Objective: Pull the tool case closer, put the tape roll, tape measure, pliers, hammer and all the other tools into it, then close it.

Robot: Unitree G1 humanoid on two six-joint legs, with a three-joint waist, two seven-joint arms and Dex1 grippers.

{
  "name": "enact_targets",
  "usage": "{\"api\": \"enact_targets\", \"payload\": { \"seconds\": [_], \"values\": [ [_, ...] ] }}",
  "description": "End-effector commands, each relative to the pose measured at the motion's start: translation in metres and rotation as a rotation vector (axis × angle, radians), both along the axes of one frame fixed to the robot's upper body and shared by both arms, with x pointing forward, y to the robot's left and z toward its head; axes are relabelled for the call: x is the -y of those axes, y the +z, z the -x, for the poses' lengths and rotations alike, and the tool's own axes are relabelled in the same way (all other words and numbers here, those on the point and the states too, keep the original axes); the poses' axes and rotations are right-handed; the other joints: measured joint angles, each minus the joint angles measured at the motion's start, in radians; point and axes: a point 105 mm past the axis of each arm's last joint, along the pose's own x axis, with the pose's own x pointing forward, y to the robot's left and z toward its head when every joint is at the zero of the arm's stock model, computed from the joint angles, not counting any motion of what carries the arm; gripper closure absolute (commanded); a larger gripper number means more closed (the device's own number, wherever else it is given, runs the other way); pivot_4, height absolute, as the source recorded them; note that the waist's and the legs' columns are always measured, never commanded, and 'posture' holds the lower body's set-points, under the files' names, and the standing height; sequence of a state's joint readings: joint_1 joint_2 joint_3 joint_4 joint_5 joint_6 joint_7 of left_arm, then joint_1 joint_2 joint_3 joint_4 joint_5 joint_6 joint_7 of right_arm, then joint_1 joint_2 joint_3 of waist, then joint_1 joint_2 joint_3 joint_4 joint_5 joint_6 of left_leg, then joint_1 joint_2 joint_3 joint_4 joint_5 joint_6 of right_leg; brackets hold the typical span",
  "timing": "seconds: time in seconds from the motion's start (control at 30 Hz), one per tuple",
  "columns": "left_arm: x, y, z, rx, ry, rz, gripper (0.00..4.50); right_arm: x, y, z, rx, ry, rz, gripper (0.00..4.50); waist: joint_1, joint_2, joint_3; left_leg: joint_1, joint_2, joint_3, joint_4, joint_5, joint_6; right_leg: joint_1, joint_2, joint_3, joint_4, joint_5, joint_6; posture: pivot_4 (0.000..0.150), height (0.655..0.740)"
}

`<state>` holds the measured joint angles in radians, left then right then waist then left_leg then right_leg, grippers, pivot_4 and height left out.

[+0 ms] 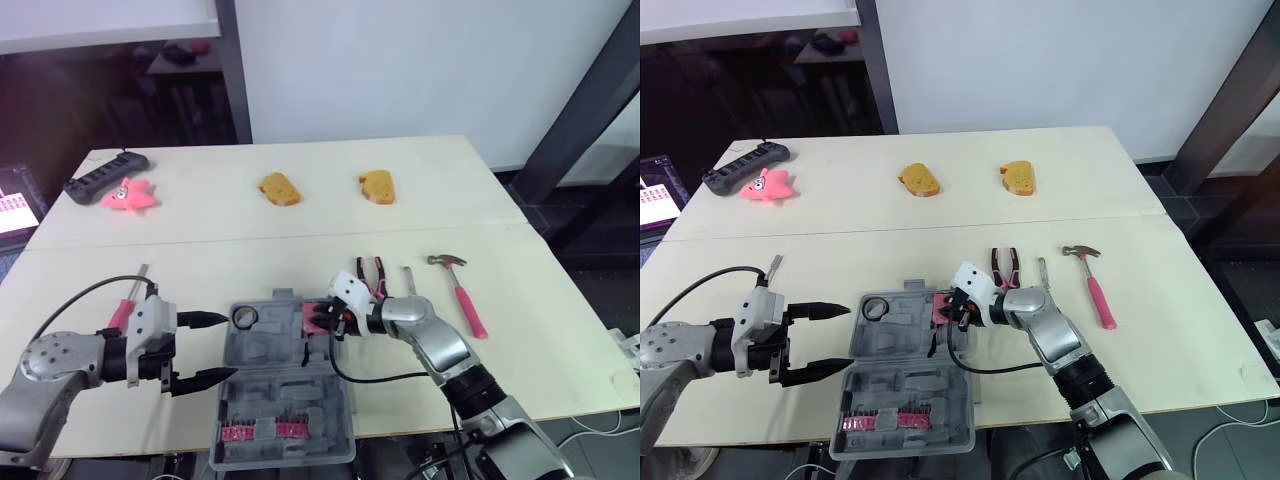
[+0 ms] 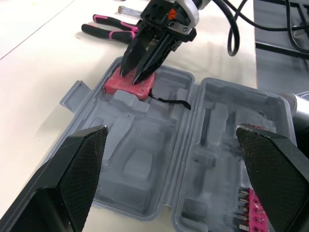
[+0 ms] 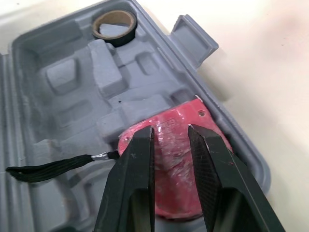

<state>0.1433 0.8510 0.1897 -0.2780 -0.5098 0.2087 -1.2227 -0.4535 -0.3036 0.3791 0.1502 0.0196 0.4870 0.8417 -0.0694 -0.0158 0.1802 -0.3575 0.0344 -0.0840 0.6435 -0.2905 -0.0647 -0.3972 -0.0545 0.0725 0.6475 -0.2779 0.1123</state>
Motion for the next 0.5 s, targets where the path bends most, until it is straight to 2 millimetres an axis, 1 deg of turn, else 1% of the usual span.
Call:
{"api": "enact_targets", "payload": {
  "seconds": [0.03, 0.1, 0.13, 0.17, 0.2, 0.23, 0.27, 0.3, 0.33, 0.37, 0.4, 0.47, 0.5],
  "values": [
    [0.002, 0.005, -0.001, 0.031, -0.015, 0.000, 0.00, 0.025, -0.047, 0.015, -0.160, -0.067, 0.157, 3.32, 0.001, 0.000, 0.000, 0.000, 0.000, 0.000, 0.000, 0.000, 0.000, 0.000, 0.000, 0.000, 0.000, 0.000, -0.001, 0.150, 0.7400],
    [0.001, 0.005, -0.002, 0.032, -0.007, 0.001, 0.00, 0.019, -0.039, 0.015, -0.148, -0.062, 0.103, 3.32, 0.002, -0.001, -0.001, 0.001, 0.000, 0.000, 0.000, 0.000, 0.000, 0.001, 0.000, 0.000, 0.000, -0.002, -0.003, 0.150, 0.7400],
    [0.000, 0.004, -0.003, 0.031, -0.001, 0.003, 0.00, 0.015, -0.032, 0.014, -0.122, -0.051, 0.075, 3.32, 0.002, -0.001, -0.001, 0.000, 0.000, 0.000, 0.000, 0.000, 0.000, 0.001, 0.000, 0.000, 0.000, -0.002, -0.003, 0.150, 0.7400],
    [-0.002, 0.004, -0.003, 0.031, 0.010, 0.003, 0.00, 0.011, -0.020, 0.013, -0.089, -0.037, 0.024, 3.32, 0.003, 0.000, 0.000, 0.000, 0.000, 0.000, 0.000, 0.000, 0.000, 0.001, 0.000, 0.000, 0.000, -0.002, -0.003, 0.150, 0.7400],
    [-0.004, 0.005, -0.004, 0.032, 0.026, 0.005, 0.00, 0.005, -0.003, 0.012, -0.051, -0.028, -0.048, 3.32, 0.004, 0.000, 0.000, 0.000, 0.000, 0.000, 0.000, 0.000, 0.000, 0.000, 0.000, 0.000, 0.000, -0.002, -0.003, 0.150, 0.7400],
    [-0.008, 0.006, -0.005, 0.032, 0.046, 0.009, 0.00, 0.002, 0.018, 0.008, 0.007, -0.025, -0.129, 3.32, 0.004, -0.001, 0.000, -0.001, 0.000, 0.000, 0.000, 0.000, 0.000, 0.000, 0.000, 0.000, 0.000, -0.002, -0.002, 0.150, 0.7400],
    [-0.013, 0.007, -0.006, 0.030, 0.074, 0.012, 0.00, 0.004, 0.043, 0.006, 0.065, -0.035, -0.205, 3.32, 0.004, 0.000, 0.002, -0.001, 0.000, 0.000, 0.000, 0.000, 0.000, 0.000, 0.000, 0.000, 0.000, -0.002, -0.002, 0.150, 0.7400],
    [-0.017, 0.008, -0.006, 0.029, 0.092, 0.015, 0.00, 0.006, 0.058, 0.005, 0.102, -0.044, -0.248, 3.32, 0.003, 0.000, 0.005, -0.003, 0.000, 0.000, 0.000, 0.000, 0.000, -0.002, 0.000, 0.000, 0.000, -0.002, -0.002, 0.150, 0.7400],
    [-0.018, 0.009, -0.006, 0.027, 0.102, 0.016, 0.00, 0.009, 0.065, 0.005, 0.120, -0.049, -0.268, 3.32, 0.002, 0.002, 0.007, -0.006, 0.000, 0.000, 0.000, 0.000, 0.000, -0.005, 0.000, 0.000, 0.000, -0.002, -0.002, 0.150, 0.7400],
    [-0.025, 0.009, -0.005, 0.013, 0.135, 0.012, 0.00, 0.018, 0.080, 0.008, 0.156, -0.050, -0.294, 3.32, 0.000, 0.003, 0.008, -0.013, 0.000, 0.000, 0.002, 0.000, 0.000, -0.012, 0.000, 0.000, 0.001, -0.001, -0.002, 0.150, 0.7400],
    [-0.033, 0.009, -0.004, -0.002, 0.172, 0.013, 0.00, 0.029, 0.093, 0.012, 0.185, -0.054, -0.316, 3.32, 0.000, 0.003, 0.008, -0.017, 0.000, 0.000, 0.003, 0.000, 0.000, -0.016, 0.000, 0.000, 0.002, 0.001, 0.001, 0.150, 0.7400],
    [-0.064, 0.006, 0.000, -0.026, 0.282, -0.013, 0.00, 0.069, 0.111, 0.025, 0.230, -0.094, -0.305, 3.32, 0.003, 0.003, 0.009, -0.017, 0.000, -0.001, 0.002, 0.000, 0.000, -0.016, 0.000, 0.000, 0.002, 0.001, 0.002, 0.150, 0.7400],
    [-0.078, 0.005, 0.002, -0.031, 0.335, -0.026, 0.00, 0.088, 0.114, 0.032, 0.230, -0.116, -0.282, 3.32, 0.011, 0.003, 0.009, -0.017, 0.000, -0.001, 0.002, 0.000, 0.000, -0.016, 0.000, 0.000, 0.002, 0.001, 0.003, 0.150, 0.7400]
  ]
}}
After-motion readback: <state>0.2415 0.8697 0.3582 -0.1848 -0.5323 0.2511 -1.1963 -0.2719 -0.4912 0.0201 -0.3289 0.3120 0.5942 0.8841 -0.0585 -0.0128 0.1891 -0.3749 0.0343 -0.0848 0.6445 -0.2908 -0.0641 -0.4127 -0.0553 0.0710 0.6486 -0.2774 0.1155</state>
